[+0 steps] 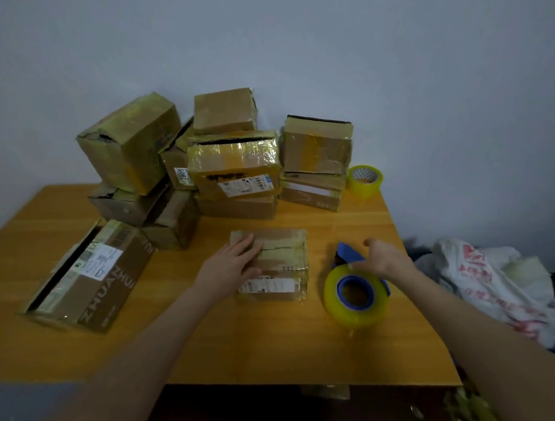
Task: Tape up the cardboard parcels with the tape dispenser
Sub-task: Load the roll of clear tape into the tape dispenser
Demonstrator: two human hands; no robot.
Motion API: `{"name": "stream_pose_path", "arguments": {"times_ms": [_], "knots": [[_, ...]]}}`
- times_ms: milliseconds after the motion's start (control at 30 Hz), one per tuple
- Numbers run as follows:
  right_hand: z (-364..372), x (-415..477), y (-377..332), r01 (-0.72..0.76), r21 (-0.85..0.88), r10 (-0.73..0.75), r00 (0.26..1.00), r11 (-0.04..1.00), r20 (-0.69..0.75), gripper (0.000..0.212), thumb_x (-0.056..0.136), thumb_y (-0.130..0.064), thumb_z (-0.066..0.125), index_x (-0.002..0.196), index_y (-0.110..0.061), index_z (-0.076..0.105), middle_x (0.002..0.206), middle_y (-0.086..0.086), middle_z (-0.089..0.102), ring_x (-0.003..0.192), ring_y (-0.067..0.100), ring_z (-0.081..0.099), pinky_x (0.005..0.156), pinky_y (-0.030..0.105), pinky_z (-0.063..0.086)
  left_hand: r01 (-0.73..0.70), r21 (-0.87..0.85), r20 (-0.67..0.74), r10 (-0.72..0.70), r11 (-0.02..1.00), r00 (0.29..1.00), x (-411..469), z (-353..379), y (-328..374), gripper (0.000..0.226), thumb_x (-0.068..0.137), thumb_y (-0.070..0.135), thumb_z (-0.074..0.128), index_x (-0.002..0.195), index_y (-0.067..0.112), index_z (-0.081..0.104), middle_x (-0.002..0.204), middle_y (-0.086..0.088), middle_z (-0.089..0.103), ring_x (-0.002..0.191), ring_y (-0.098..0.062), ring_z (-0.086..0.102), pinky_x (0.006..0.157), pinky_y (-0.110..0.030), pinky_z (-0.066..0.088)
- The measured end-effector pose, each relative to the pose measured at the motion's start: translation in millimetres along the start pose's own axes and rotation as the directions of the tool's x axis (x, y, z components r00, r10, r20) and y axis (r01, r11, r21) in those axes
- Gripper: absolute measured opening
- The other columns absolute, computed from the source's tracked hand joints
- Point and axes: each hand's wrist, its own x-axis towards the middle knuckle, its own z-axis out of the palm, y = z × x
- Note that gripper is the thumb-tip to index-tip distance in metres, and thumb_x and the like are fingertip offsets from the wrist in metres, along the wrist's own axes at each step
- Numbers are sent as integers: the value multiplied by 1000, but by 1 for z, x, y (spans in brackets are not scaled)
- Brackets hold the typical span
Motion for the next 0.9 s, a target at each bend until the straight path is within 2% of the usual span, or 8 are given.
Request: {"name": "stream_pose_path", "arguments": {"times_ms": [133, 233, 300, 400, 600, 733, 767, 900], "knots": [[27, 4, 22, -82, -59, 91, 982, 995, 168, 65, 85, -46, 69, 130, -9, 41, 99, 5, 56, 85, 20, 58, 69, 31, 48, -40, 21, 5, 40, 999, 999, -2, -3, -5, 65, 96, 51, 37, 152, 28, 13, 160, 4, 6, 147, -18, 8, 119, -32, 11], [44, 12, 24, -91, -54, 96, 989, 994, 109, 42, 87, -40, 68, 111, -12, 47, 88, 4, 56, 78, 19, 59, 64, 32, 49, -68, 31, 14, 68, 997, 998, -3, -4, -8, 66, 96, 51, 38, 151, 27, 13, 160, 3, 6, 148, -19, 8, 119, -32, 10], [45, 15, 24, -131, -76, 134, 990, 989, 43, 29, 88, -38, 67, 90, -14, 50, 77, 2, 54, 67, 17, 56, 54, 28, 44, -76, 40, 3, 76, 996, 997, -3, -4, -9, 65, 95, 52, 38, 151, 28, 14, 160, 4, 7, 147, -18, 9, 118, -31, 11], [38, 17, 19, -154, -64, 158, 986, 986, 57, 32, 87, -36, 68, 76, -17, 45, 69, 1, 48, 57, 14, 47, 48, 25, 35, -82, 32, -17, 83, 996, 996, -3, -4, -11, 65, 94, 53, 39, 151, 29, 16, 159, 5, 9, 147, -18, 11, 117, -31, 14], [26, 13, 3, -108, 99, 105, 994, 989, 38, 48, 85, -32, 71, 108, -11, 34, 85, 6, 50, 66, 18, 50, 49, 28, 39, -108, 46, -24, 110, 993, 994, 0, -4, -17, 67, 92, 57, 38, 150, 30, 18, 159, 8, 12, 147, -15, 13, 116, -31, 22], [19, 10, -4, -63, 130, 49, 993, 989, 105, 60, 83, -26, 73, 126, -10, 35, 120, 14, 48, 101, 28, 54, 68, 33, 47, -114, 58, -23, 116, 992, 993, -1, -5, -18, 68, 91, 61, 37, 150, 33, 19, 159, 10, 12, 146, -13, 14, 116, -31, 26], [19, 10, -4, -56, 140, 36, 989, 989, 141, 63, 83, -24, 72, 132, -8, 36, 120, 13, 49, 104, 28, 53, 71, 32, 47, -116, 55, -22, 117, 992, 993, -1, -5, -18, 68, 91, 61, 38, 150, 33, 20, 159, 9, 12, 146, -14, 14, 116, -32, 27], [17, 5, -2, -127, 394, 41, 975, 910, 218, 66, 85, -27, 70, 138, -5, 36, 115, 8, 48, 100, 23, 49, 79, 33, 43, -120, 38, -43, 121, 992, 992, -3, -5, -17, 66, 91, 58, 43, 149, 32, 25, 158, 8, 17, 145, -16, 19, 113, -33, 31]]}}
